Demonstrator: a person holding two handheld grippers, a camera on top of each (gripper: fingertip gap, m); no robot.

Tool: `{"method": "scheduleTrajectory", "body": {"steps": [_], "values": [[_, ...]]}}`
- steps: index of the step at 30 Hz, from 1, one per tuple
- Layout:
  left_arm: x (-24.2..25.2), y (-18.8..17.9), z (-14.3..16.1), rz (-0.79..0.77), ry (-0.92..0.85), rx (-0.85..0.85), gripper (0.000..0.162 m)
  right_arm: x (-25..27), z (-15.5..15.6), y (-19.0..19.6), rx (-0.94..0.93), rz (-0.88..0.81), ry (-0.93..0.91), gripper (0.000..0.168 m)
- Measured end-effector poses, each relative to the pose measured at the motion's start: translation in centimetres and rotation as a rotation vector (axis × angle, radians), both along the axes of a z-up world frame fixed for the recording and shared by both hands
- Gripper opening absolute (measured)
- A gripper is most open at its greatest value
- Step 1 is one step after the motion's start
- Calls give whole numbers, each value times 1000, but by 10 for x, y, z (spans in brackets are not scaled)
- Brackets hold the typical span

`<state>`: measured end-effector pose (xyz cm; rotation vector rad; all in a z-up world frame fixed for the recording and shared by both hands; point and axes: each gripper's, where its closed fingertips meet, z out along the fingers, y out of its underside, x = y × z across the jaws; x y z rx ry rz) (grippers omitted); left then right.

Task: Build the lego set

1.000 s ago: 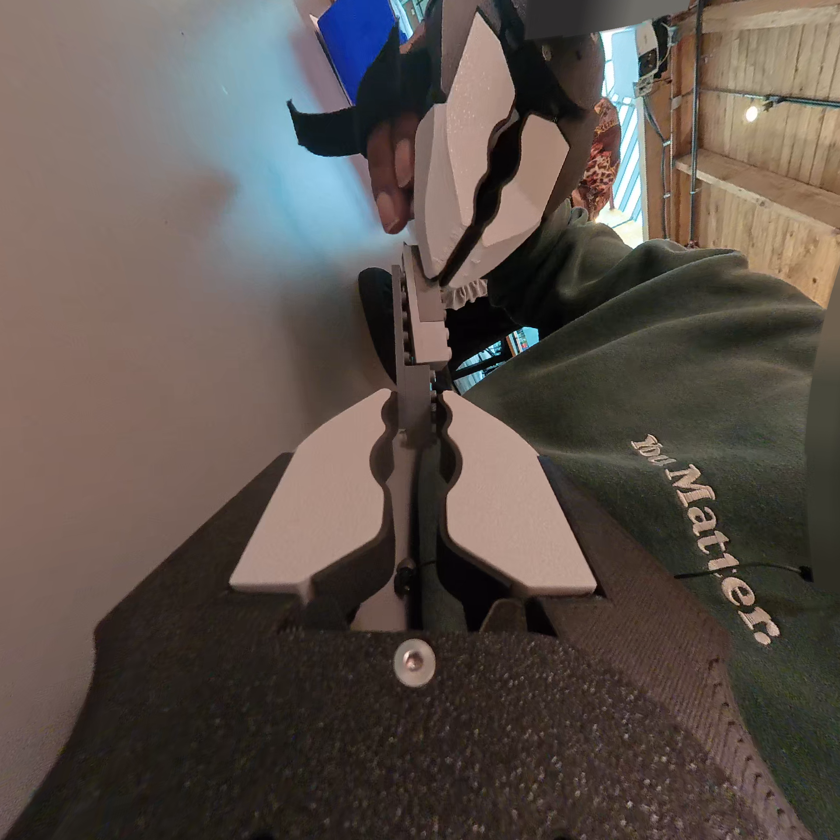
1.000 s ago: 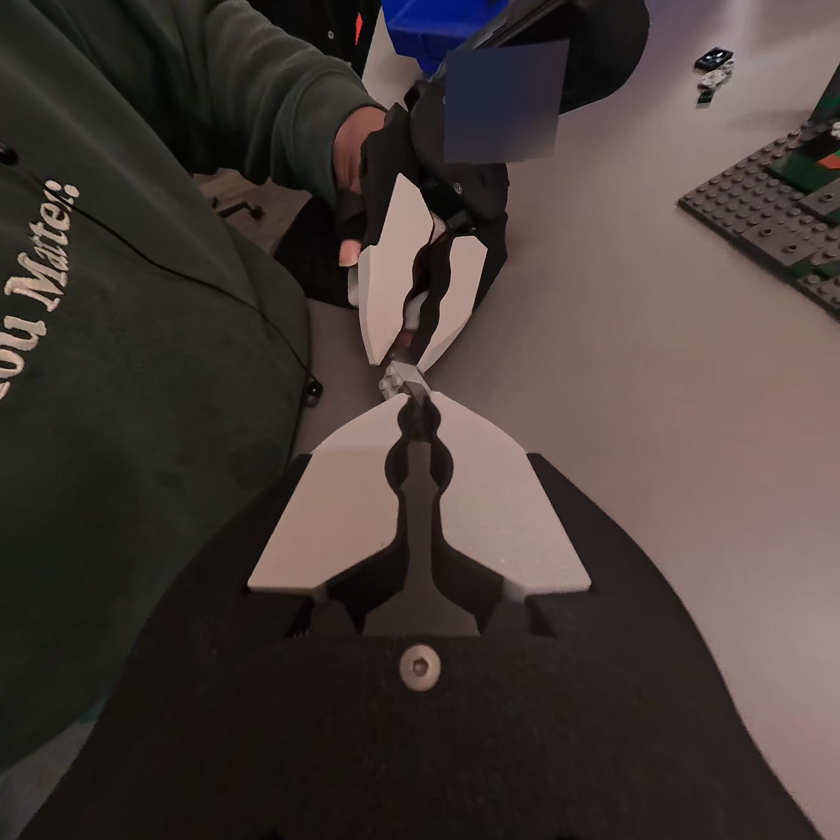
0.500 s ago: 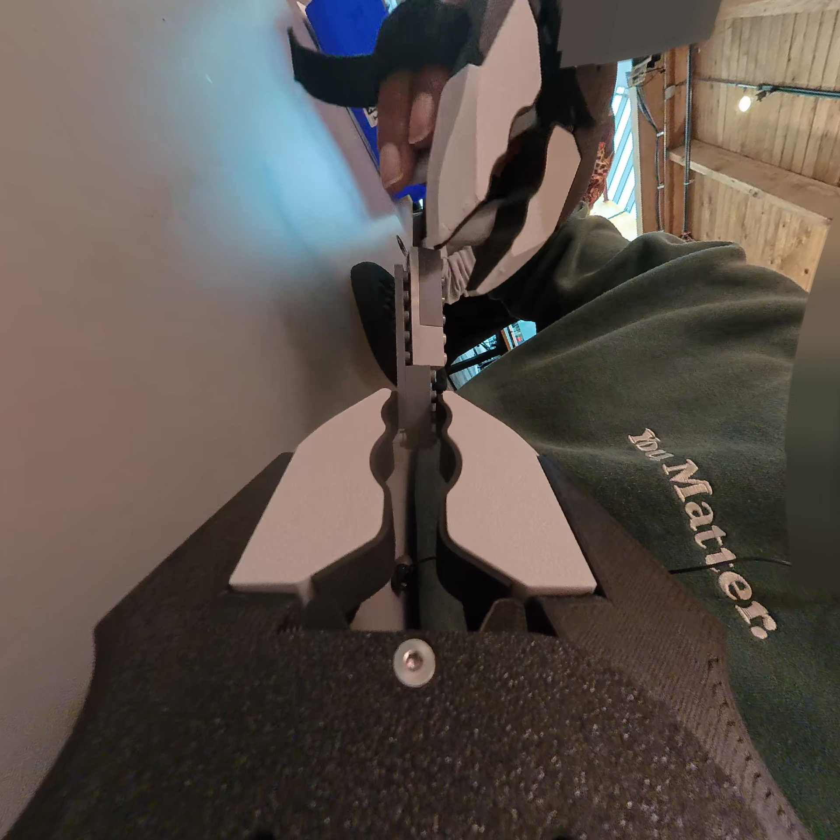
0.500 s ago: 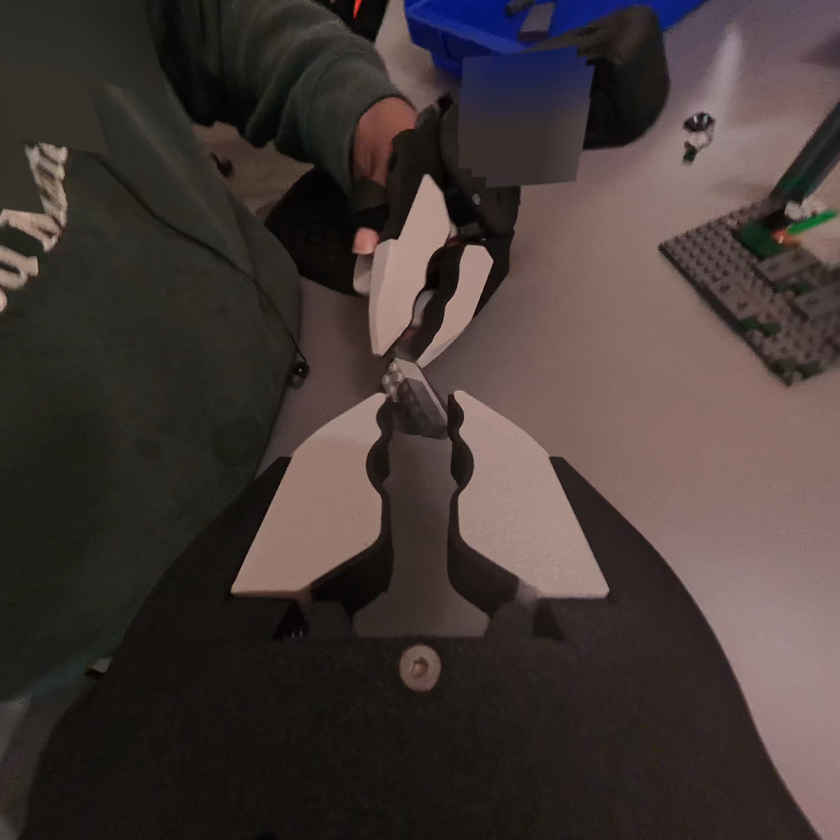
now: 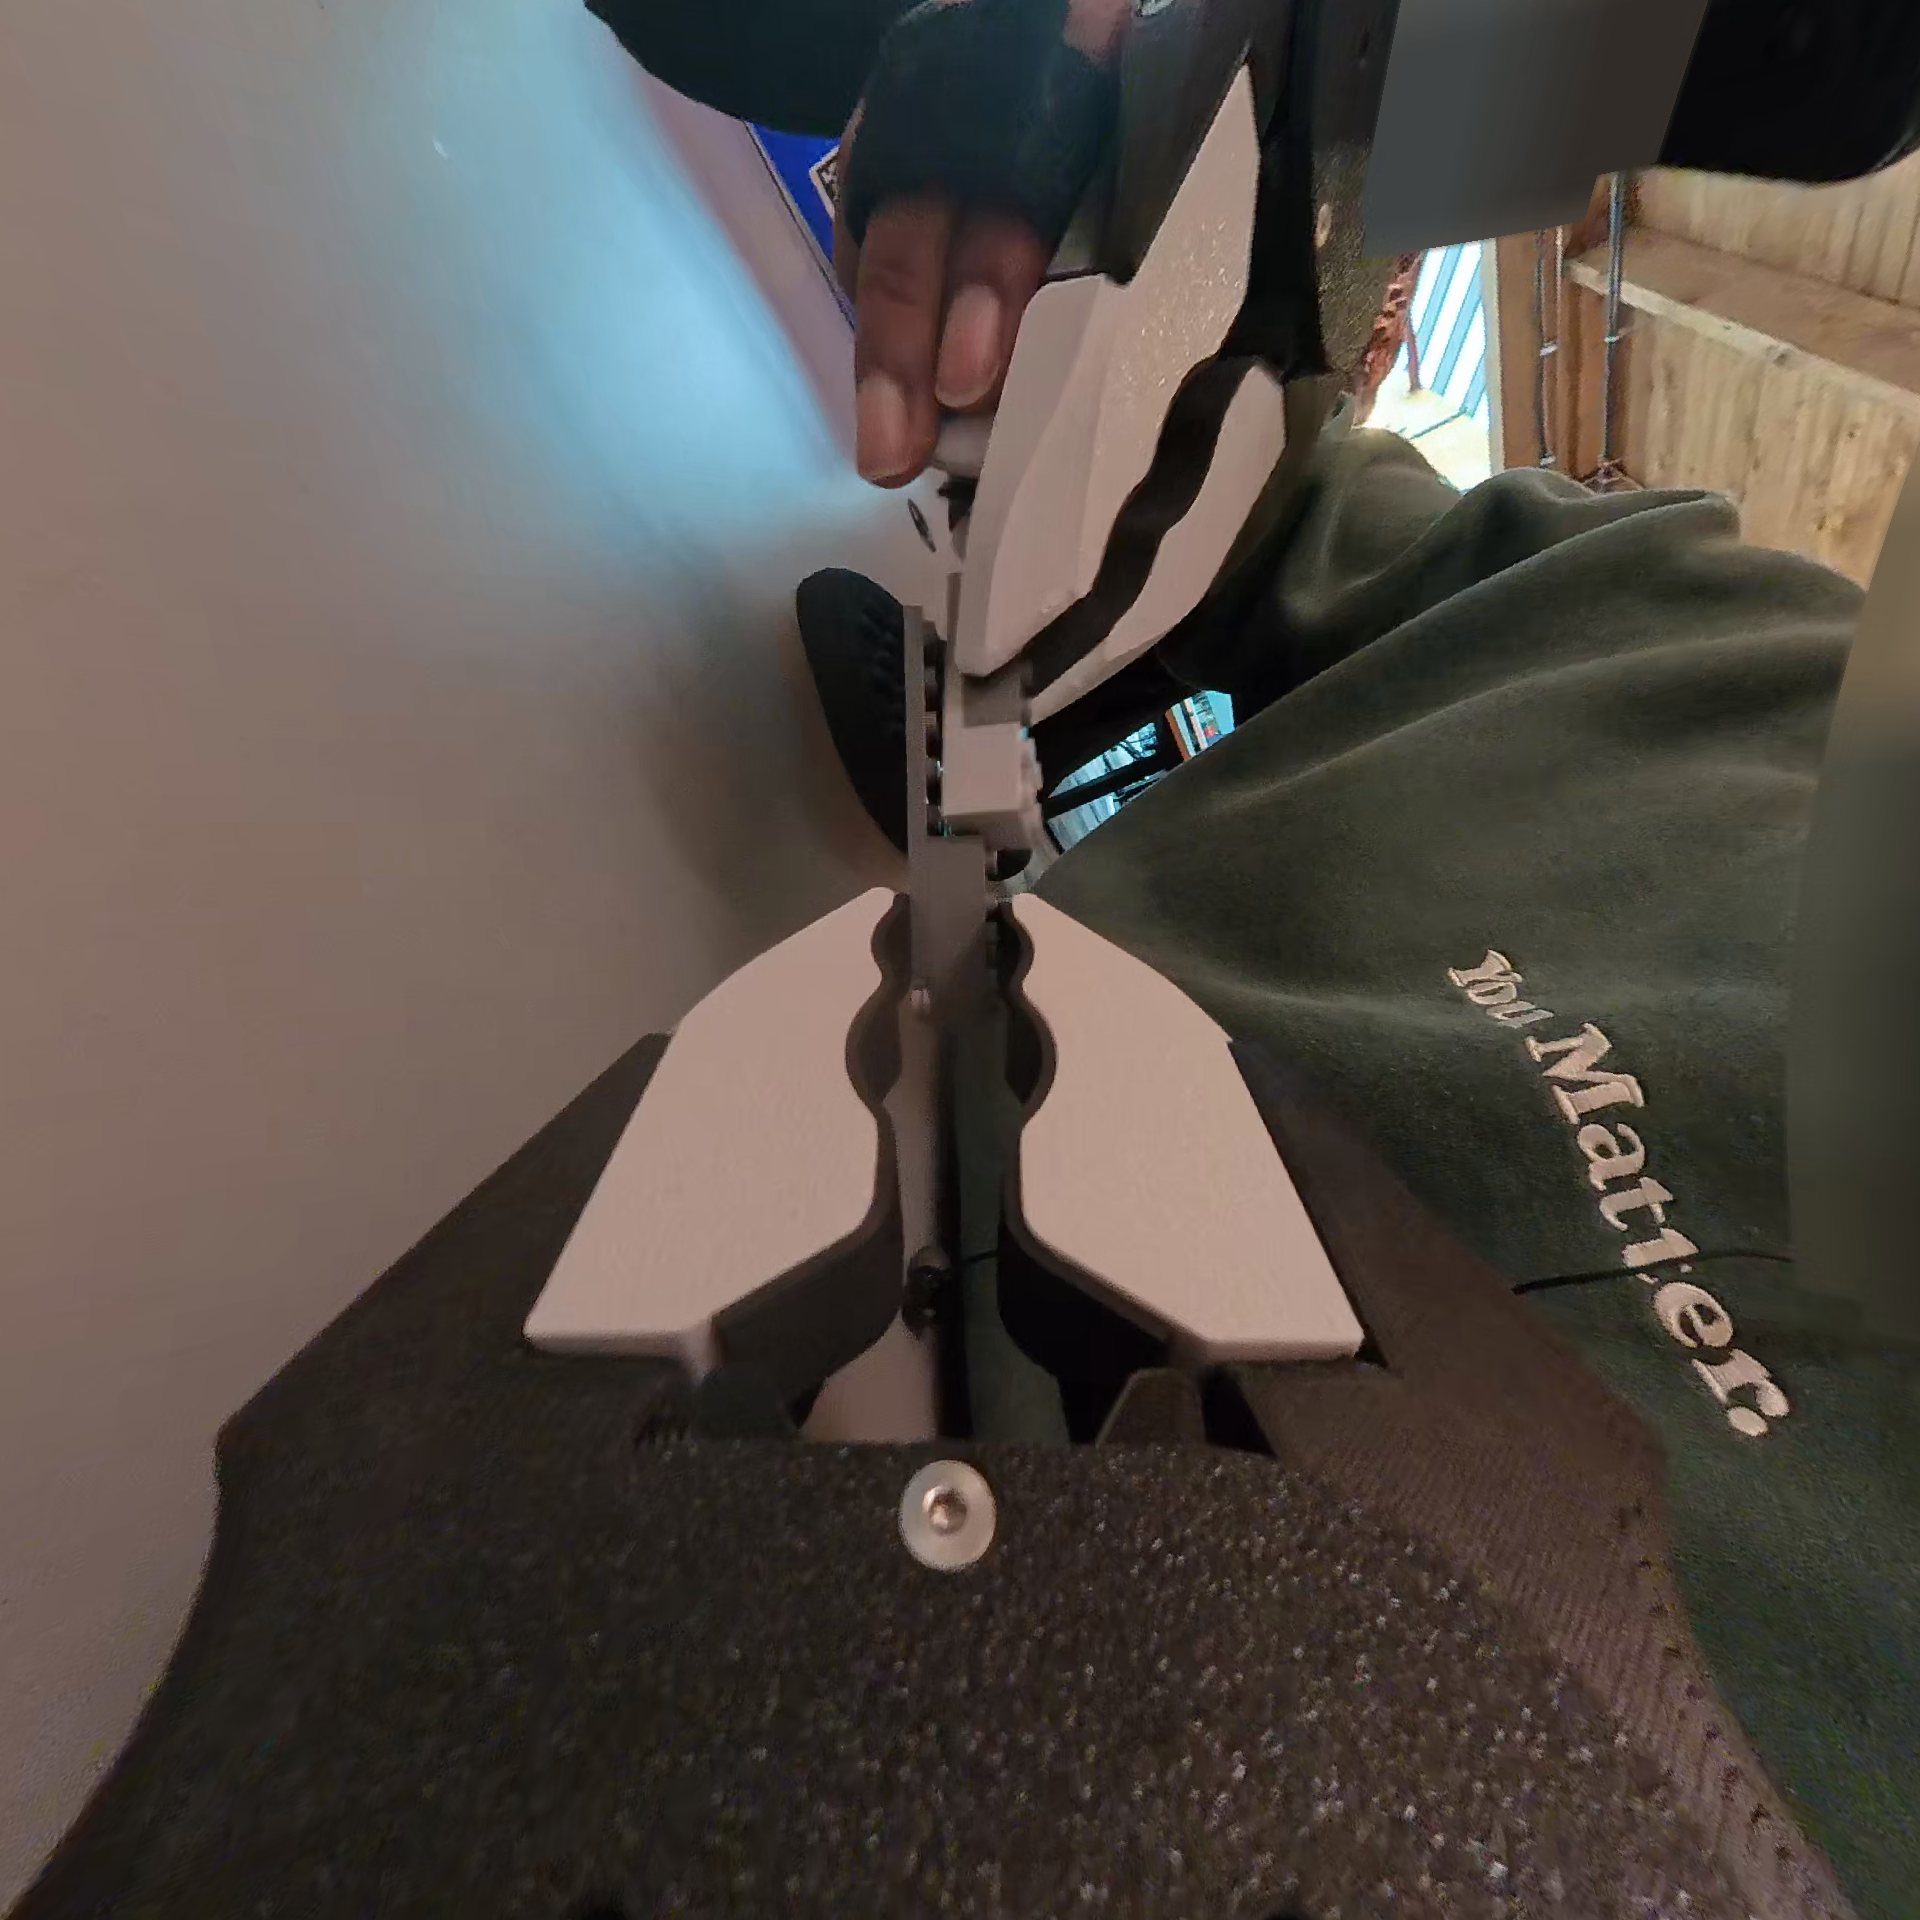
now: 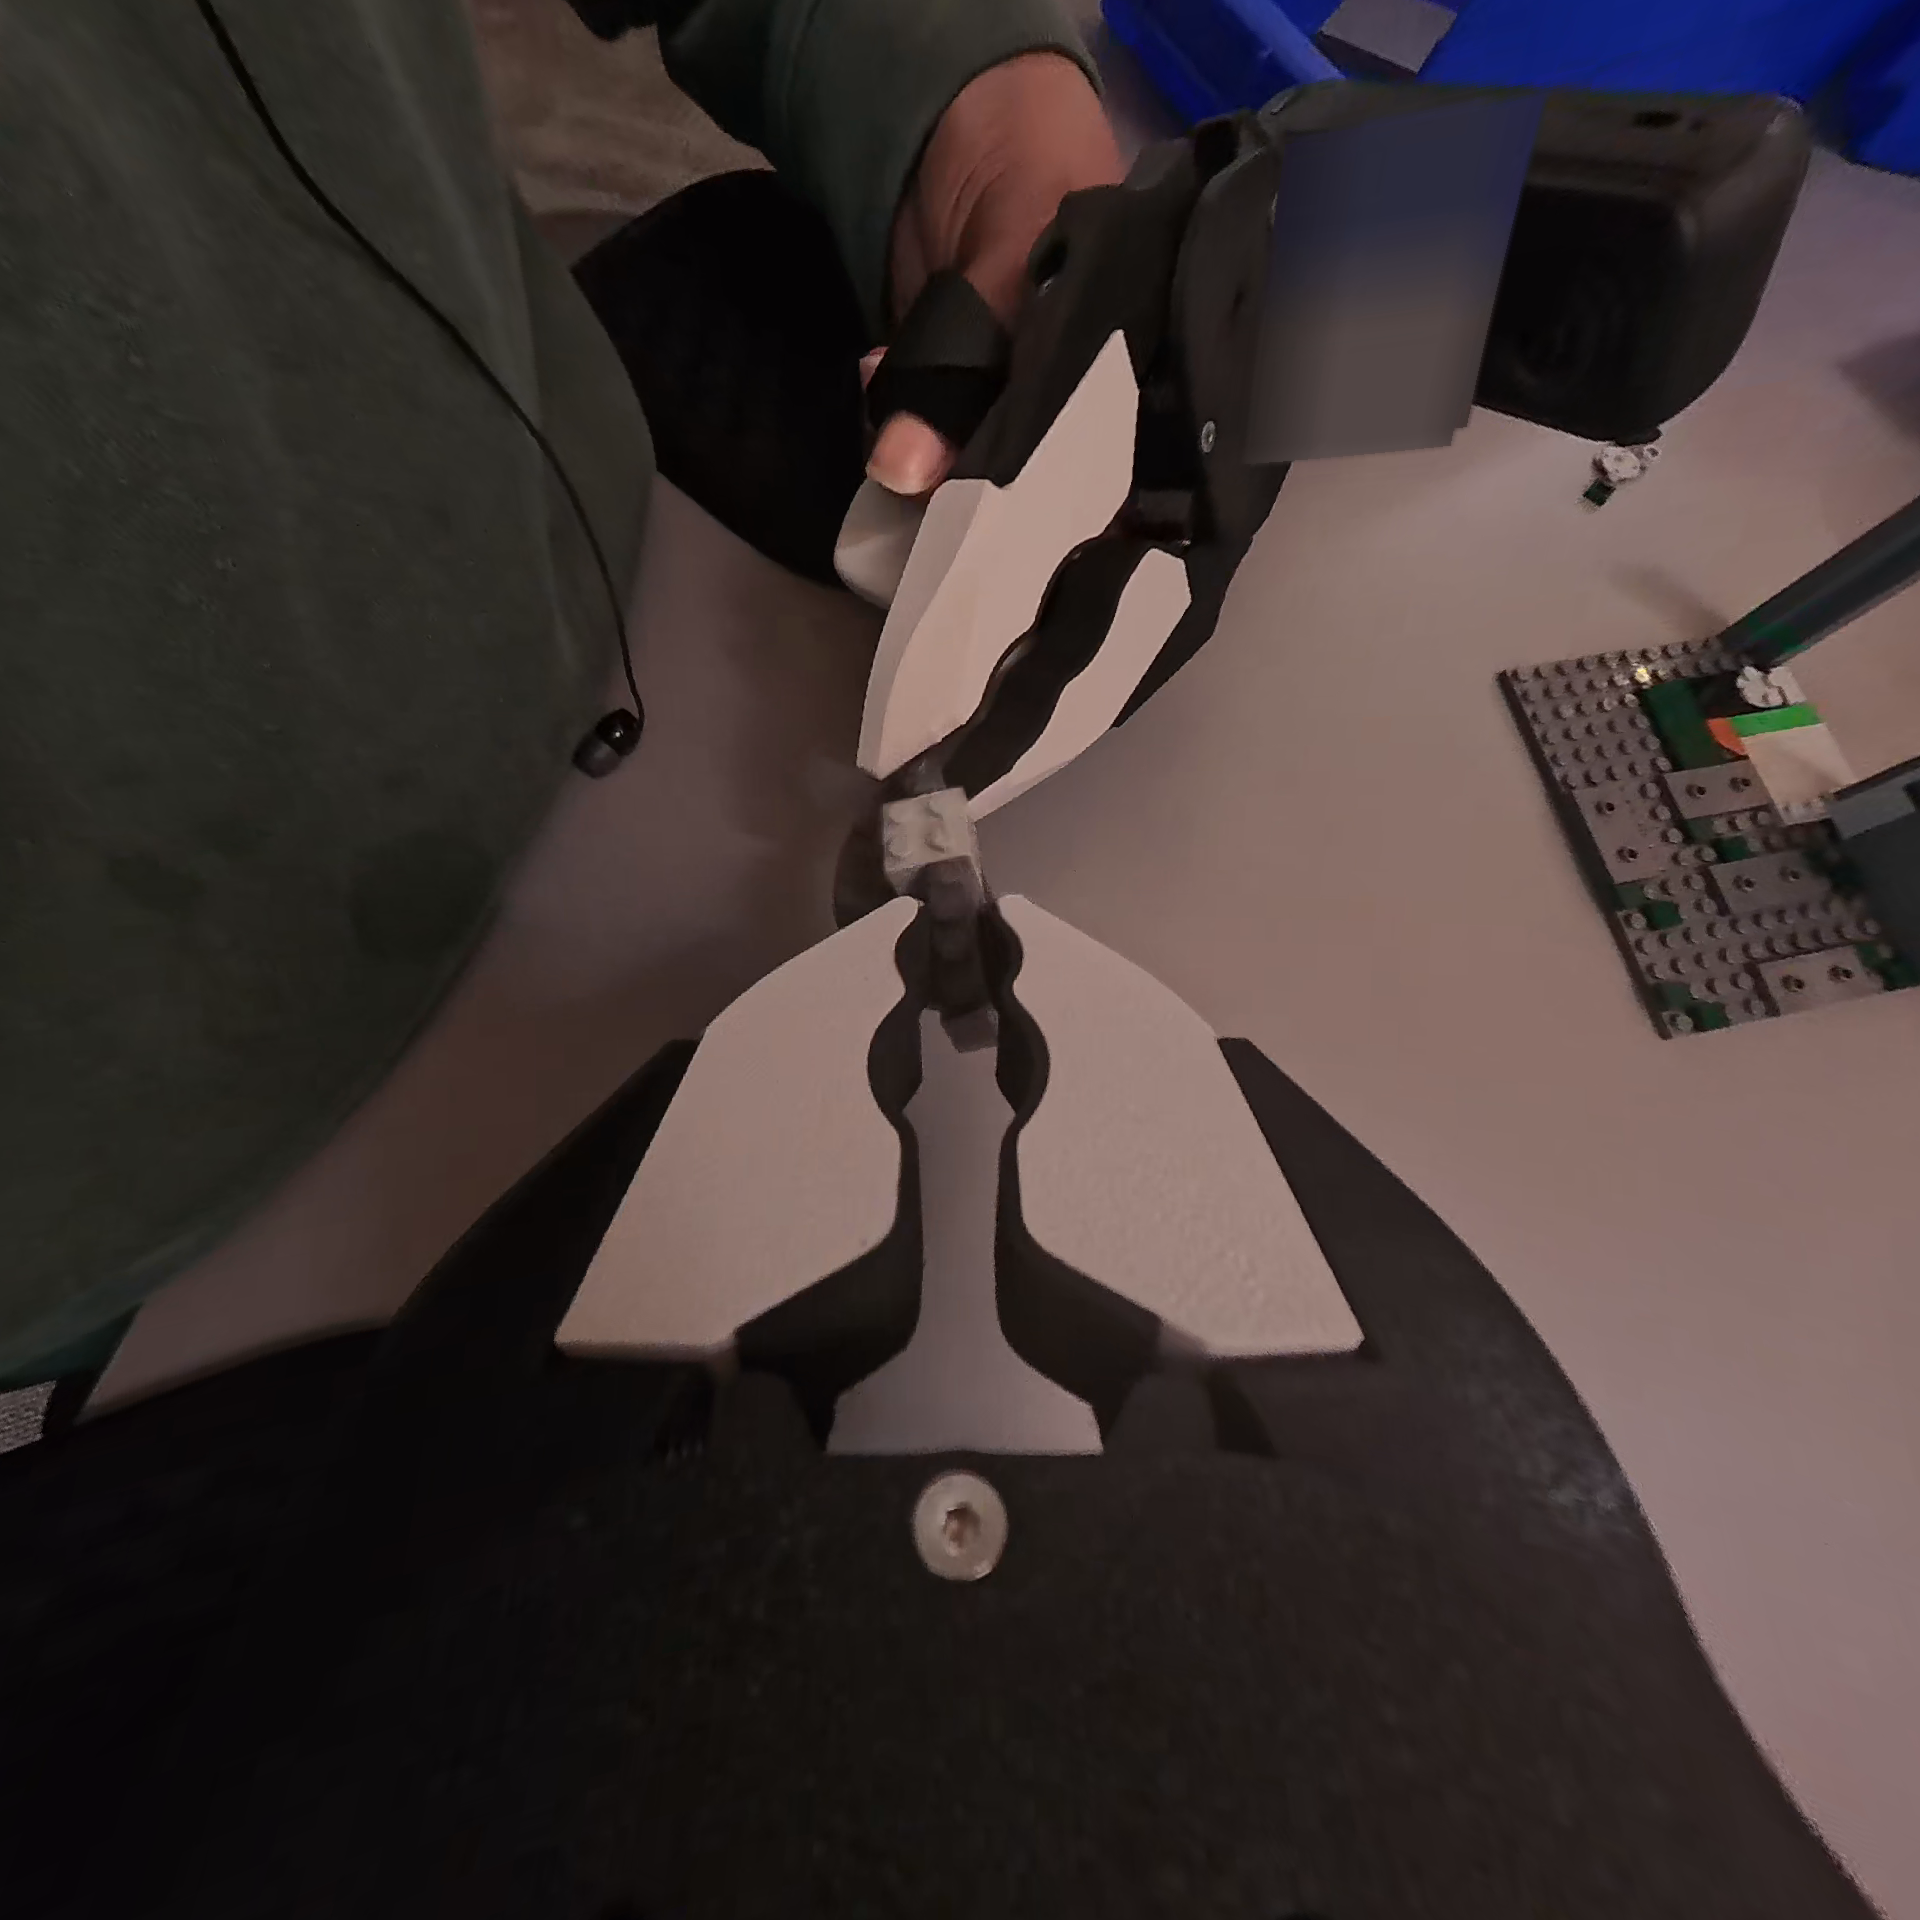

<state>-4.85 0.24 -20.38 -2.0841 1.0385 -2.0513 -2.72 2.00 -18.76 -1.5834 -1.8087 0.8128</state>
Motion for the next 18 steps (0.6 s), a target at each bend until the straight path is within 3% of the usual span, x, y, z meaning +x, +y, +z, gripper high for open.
{"method": "scheduleTrajectory", "body": {"steps": [18], "values": [[2,-8,-1,-47,2,25,15,1,-2,-5,16,40,-54,9]]}}
